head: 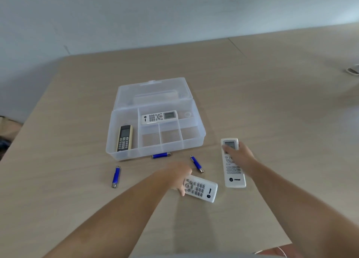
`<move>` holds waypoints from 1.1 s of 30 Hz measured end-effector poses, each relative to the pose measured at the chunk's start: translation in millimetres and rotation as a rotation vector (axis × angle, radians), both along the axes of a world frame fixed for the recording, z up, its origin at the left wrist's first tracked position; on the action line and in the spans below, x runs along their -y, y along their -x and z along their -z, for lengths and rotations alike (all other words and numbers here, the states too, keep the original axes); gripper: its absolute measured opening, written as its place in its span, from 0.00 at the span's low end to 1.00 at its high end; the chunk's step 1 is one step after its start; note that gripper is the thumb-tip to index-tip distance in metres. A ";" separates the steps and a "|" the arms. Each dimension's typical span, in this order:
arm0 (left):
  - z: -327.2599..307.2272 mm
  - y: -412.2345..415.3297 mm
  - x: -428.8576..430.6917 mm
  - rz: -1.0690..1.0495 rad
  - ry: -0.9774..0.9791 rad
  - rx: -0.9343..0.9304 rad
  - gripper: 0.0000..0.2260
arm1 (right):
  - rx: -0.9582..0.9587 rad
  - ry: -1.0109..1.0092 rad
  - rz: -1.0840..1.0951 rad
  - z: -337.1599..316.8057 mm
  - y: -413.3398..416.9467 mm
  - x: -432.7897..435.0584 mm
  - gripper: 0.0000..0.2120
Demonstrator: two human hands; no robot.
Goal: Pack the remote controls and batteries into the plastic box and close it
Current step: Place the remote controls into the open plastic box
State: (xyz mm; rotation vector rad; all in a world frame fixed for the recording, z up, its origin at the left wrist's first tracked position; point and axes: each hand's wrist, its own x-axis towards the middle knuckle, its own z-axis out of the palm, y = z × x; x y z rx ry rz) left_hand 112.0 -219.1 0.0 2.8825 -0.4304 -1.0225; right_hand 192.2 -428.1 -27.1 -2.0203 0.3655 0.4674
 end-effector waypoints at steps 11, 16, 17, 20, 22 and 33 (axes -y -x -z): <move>-97.5 -43.9 -86.0 -0.632 0.669 0.081 0.16 | 0.165 -0.153 0.057 -91.5 -64.5 -70.2 0.09; -103.4 -52.3 -136.2 -1.123 1.319 0.074 0.05 | 0.204 -0.265 0.140 -108.6 -88.9 -107.9 0.11; -99.8 -55.9 -141.5 -1.227 1.400 0.073 0.07 | 0.182 -0.275 0.142 -106.8 -91.9 -115.0 0.11; -83.7 -72.3 -155.2 -1.591 1.398 0.122 0.11 | 0.096 -0.364 0.172 -99.1 -99.9 -140.2 0.09; -78.8 -76.1 -155.3 -1.695 1.339 0.067 0.11 | 0.057 -0.439 0.212 -94.0 -96.5 -148.1 0.10; -71.1 -125.4 -193.8 -1.455 0.976 -0.020 0.14 | -0.174 -0.467 0.275 -35.9 -123.2 -222.3 0.13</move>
